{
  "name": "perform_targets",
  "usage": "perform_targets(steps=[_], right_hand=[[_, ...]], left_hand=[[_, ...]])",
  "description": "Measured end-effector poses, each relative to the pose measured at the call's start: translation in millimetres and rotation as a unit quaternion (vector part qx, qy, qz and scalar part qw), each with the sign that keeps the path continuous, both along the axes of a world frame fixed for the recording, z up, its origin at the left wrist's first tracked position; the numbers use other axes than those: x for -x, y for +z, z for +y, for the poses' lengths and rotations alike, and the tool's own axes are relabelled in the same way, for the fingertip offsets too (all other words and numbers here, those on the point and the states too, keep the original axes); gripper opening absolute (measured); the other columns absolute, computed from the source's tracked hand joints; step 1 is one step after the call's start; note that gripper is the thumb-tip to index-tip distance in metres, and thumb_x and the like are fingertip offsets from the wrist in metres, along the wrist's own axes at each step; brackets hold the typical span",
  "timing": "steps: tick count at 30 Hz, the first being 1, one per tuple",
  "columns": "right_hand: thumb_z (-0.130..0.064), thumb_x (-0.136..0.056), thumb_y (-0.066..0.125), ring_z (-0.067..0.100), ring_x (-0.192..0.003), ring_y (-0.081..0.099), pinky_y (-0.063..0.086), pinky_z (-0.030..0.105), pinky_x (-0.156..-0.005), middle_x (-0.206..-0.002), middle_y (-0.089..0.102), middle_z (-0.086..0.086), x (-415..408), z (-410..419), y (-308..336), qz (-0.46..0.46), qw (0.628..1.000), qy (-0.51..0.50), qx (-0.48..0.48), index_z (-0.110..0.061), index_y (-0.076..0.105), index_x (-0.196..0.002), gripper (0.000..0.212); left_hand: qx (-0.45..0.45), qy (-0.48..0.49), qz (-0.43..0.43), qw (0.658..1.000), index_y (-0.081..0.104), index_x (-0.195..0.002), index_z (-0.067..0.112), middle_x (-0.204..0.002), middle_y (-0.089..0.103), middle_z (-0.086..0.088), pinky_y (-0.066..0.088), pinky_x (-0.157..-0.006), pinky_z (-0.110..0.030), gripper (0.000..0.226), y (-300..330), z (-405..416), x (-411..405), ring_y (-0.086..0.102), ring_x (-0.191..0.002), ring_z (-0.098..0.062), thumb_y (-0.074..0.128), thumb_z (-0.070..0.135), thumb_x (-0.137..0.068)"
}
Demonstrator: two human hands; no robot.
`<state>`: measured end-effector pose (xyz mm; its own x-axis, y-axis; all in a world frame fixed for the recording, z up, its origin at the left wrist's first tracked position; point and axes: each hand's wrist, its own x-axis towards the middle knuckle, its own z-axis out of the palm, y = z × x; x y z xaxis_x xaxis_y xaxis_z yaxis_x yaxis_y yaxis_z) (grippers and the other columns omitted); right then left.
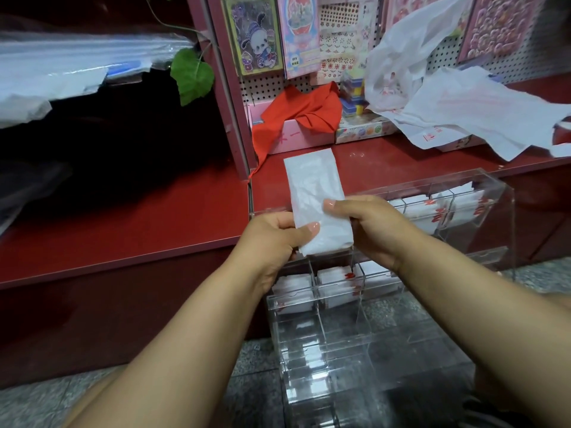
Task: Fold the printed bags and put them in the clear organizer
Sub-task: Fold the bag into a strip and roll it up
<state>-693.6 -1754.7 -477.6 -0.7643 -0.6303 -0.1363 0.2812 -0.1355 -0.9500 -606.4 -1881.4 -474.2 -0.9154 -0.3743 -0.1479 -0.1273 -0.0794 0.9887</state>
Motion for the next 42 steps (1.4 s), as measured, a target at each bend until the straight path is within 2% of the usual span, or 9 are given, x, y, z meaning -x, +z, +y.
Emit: perform_targets(steps=[2, 7, 12, 15, 19, 21, 25, 38, 42], right_hand=[[-0.002, -0.085, 0.061, 0.032, -0.089, 0.064, 0.051, 0.043, -0.087, -0.098, 0.070, 0.020, 0.2, 1.0, -1.6, 0.013, 1.000, -0.019, 0.001, 0.003, 0.067, -0.096, 0.014], [0.014, -0.081, 0.059, 0.026, -0.091, 0.070, 0.057, 0.039, -0.079, -0.104, 0.072, 0.013, 0.2, 0.8, -2.3, 0.063, 0.997, -0.046, 0.027, -0.002, 0.059, -0.118, 0.040], [0.014, -0.078, 0.065, 0.027, -0.095, 0.069, 0.055, 0.045, -0.084, -0.103, 0.072, 0.014, -1.1, 1.9, -1.9, 0.163, 0.986, -0.027, -0.020, -0.020, 0.055, -0.117, 0.053], [0.012, -0.075, 0.070, 0.028, -0.087, 0.066, 0.053, 0.044, -0.082, -0.097, 0.070, 0.021, -3.5, -0.7, -2.8, 0.201, 0.979, -0.006, -0.047, -0.022, 0.054, -0.118, 0.057], [-0.015, -0.074, 0.081, 0.010, -0.060, 0.046, 0.041, 0.025, -0.060, -0.069, 0.052, -0.001, 0.0, 0.2, 4.7, 0.304, 0.932, -0.099, -0.168, -0.018, 0.059, -0.113, 0.045], [-0.025, -0.075, 0.080, 0.007, -0.047, 0.041, 0.035, 0.023, -0.048, -0.060, 0.050, -0.003, 1.4, 3.3, 9.5, 0.268, 0.941, -0.088, -0.189, -0.019, 0.061, -0.103, 0.034], [-0.012, -0.087, 0.066, 0.008, -0.037, 0.045, 0.033, 0.017, -0.035, -0.048, 0.056, 0.001, -6.1, 2.4, 12.8, 0.113, 0.990, 0.014, -0.081, -0.010, 0.062, -0.086, 0.005], [-0.010, -0.082, 0.066, 0.015, -0.058, 0.065, 0.055, 0.020, -0.060, -0.067, 0.068, 0.012, 3.2, 1.2, -0.4, 0.092, 0.995, -0.031, 0.009, 0.001, 0.064, -0.079, 0.011], [-0.020, -0.068, 0.071, 0.017, -0.063, 0.065, 0.057, 0.027, -0.076, -0.066, 0.067, 0.010, 2.9, 0.9, -2.4, 0.110, 0.993, -0.045, 0.015, -0.003, 0.066, -0.073, 0.018]], left_hand=[[0.004, -0.007, -0.001, 1.000, 0.067, -0.090, 0.000, -0.060, 0.069, 0.001, 0.042, -0.042, -0.012, 0.005, 1.6, 1.0, -1.7, 0.058, -0.043, -0.001, 0.065, -0.004, -0.087], [0.035, 0.041, -0.038, 0.998, 0.058, -0.113, 0.003, -0.097, 0.071, -0.015, 0.049, -0.051, -0.019, 0.039, -2.5, -1.7, -0.3, 0.068, -0.067, -0.015, 0.078, 0.010, -0.080], [0.011, -0.009, -0.087, 0.996, 0.058, -0.077, 0.013, -0.048, 0.047, 0.005, 0.021, -0.034, -0.014, 0.022, 8.8, -9.9, -2.1, 0.034, -0.034, -0.003, 0.068, 0.028, -0.088], [-0.070, 0.004, -0.069, 0.995, 0.058, -0.086, 0.010, -0.044, 0.042, 0.007, 0.017, -0.031, -0.011, 0.016, 9.4, -12.7, -1.4, 0.029, -0.032, -0.001, 0.067, 0.023, -0.090], [-0.063, 0.054, -0.028, 0.996, 0.058, -0.094, 0.007, -0.043, 0.045, 0.006, 0.020, -0.031, -0.012, 0.016, 10.4, -12.1, -2.3, 0.032, -0.032, -0.002, 0.066, 0.020, -0.091], [-0.024, 0.063, -0.012, 0.998, 0.060, -0.087, 0.005, -0.043, 0.047, 0.005, 0.022, -0.031, -0.014, 0.017, 10.2, -12.0, -3.0, 0.034, -0.032, -0.003, 0.066, 0.020, -0.091], [-0.002, 0.040, -0.001, 0.999, 0.063, -0.087, 0.001, -0.044, 0.053, 0.003, 0.026, -0.031, -0.014, 0.018, 10.1, -8.0, -3.8, 0.039, -0.032, -0.004, 0.064, 0.018, -0.092], [-0.055, 0.048, 0.053, 0.996, 0.071, -0.087, 0.001, -0.084, 0.073, -0.014, 0.057, -0.066, -0.021, 0.016, 4.3, -7.1, 4.5, 0.068, -0.074, -0.016, 0.067, 0.017, -0.088], [-0.042, 0.078, 0.084, 0.992, 0.075, -0.072, 0.006, -0.075, 0.073, -0.010, 0.058, -0.074, -0.025, 0.016, 3.4, -6.1, 4.9, 0.067, -0.070, -0.017, 0.069, 0.012, -0.086]])
